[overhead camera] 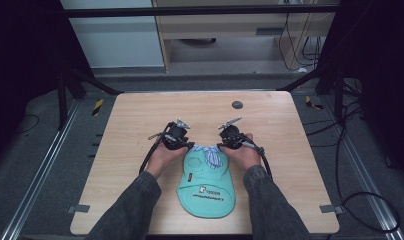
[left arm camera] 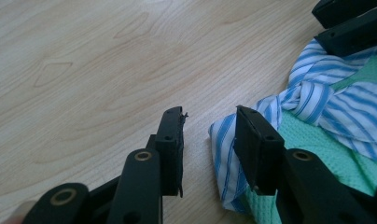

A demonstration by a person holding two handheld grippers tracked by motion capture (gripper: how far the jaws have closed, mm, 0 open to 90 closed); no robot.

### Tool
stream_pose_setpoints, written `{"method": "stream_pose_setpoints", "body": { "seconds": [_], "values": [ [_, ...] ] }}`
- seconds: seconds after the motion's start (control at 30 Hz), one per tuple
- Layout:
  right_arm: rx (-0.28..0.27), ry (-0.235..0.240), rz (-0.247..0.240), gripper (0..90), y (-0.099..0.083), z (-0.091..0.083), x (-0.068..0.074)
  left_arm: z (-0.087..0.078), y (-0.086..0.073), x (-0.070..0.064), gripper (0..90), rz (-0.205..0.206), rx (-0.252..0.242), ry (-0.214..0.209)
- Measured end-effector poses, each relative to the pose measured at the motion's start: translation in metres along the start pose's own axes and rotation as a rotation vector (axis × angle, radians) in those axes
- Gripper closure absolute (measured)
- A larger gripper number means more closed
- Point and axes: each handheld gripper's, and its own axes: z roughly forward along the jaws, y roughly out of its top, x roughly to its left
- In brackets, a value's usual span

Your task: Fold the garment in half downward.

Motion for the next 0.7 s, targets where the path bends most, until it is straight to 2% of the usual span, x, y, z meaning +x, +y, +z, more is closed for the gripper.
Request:
{"method": "stream_pose_setpoints", "body": {
  "seconds": [0.03, 0.17, 0.27, 0.37, 0.53, 0.6, 0.7],
  "values": [
    [0.000, 0.012, 0.013, 65.3, 0.000, 0.000, 0.000, 0.001, -0.001, -0.001, 60.3, -0.005, 0.008, -0.006],
    [0.004, 0.019, 0.015, 63.6, -0.001, -0.001, 0.000, 0.003, -0.002, 0.000, 58.6, -0.009, 0.018, -0.015],
    [0.013, 0.038, 0.013, 60.9, 0.000, -0.003, 0.002, 0.006, -0.003, -0.003, 57.8, 0.021, 0.046, -0.007],
    [0.028, 0.032, -0.007, 58.9, 0.000, -0.001, 0.003, 0.009, -0.004, -0.004, 56.4, 0.022, 0.056, -0.002],
    [0.042, 0.043, 0.014, 58.1, -0.002, 0.002, 0.003, 0.011, -0.006, -0.005, 54.5, 0.024, 0.056, -0.010],
    [0.038, 0.060, 0.027, 58.1, -0.005, 0.002, 0.002, 0.011, -0.008, -0.001, 51.7, 0.012, 0.051, -0.044],
    [0.033, 0.058, 0.014, 59.3, -0.006, 0.002, 0.001, 0.011, -0.011, 0.001, 47.1, 0.017, 0.034, -0.069]
  ]
}}
